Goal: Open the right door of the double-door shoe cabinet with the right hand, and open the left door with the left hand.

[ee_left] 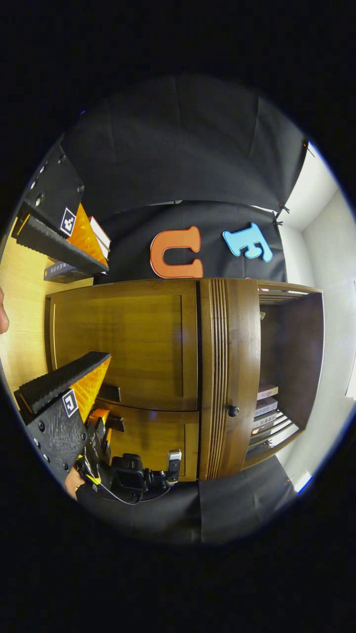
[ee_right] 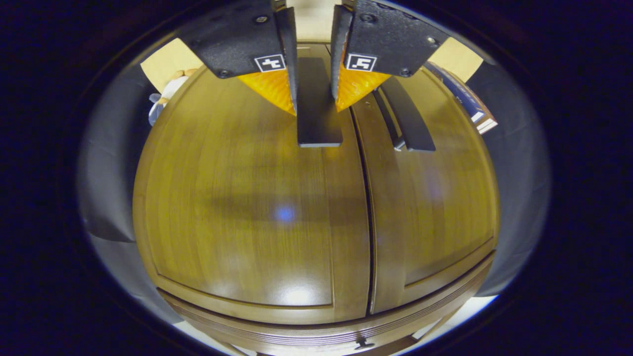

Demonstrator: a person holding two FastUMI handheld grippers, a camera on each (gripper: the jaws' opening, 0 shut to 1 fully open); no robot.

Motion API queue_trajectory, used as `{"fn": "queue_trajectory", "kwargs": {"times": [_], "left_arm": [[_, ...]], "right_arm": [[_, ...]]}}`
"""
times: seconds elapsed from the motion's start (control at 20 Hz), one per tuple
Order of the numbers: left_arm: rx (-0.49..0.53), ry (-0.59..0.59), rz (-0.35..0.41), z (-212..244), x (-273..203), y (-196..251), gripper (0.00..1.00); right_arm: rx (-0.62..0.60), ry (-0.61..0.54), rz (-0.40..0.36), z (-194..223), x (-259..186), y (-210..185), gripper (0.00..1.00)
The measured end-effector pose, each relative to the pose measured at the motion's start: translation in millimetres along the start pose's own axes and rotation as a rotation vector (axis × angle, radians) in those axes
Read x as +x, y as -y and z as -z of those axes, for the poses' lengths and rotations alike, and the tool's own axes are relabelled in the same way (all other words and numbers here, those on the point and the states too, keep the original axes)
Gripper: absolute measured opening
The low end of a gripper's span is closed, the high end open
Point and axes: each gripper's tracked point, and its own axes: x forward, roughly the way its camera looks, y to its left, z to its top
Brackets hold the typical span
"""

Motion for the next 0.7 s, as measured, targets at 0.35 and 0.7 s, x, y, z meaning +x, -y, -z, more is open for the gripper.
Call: {"fn": "queue_trajectory", "kwargs": {"times": [0.35, 0.7], "left_arm": [[0.01, 0.03, -0.018, -8, -7, -5, 0.96], [0.004, 0.033, -0.011, -10, -17, 8, 0.96]], "right_arm": [[0.003, 0.002, -0.015, 1, -9, 0, 0.27], [-0.027, 0.009, -0.064, 11, -39, 5, 0.27]]}}
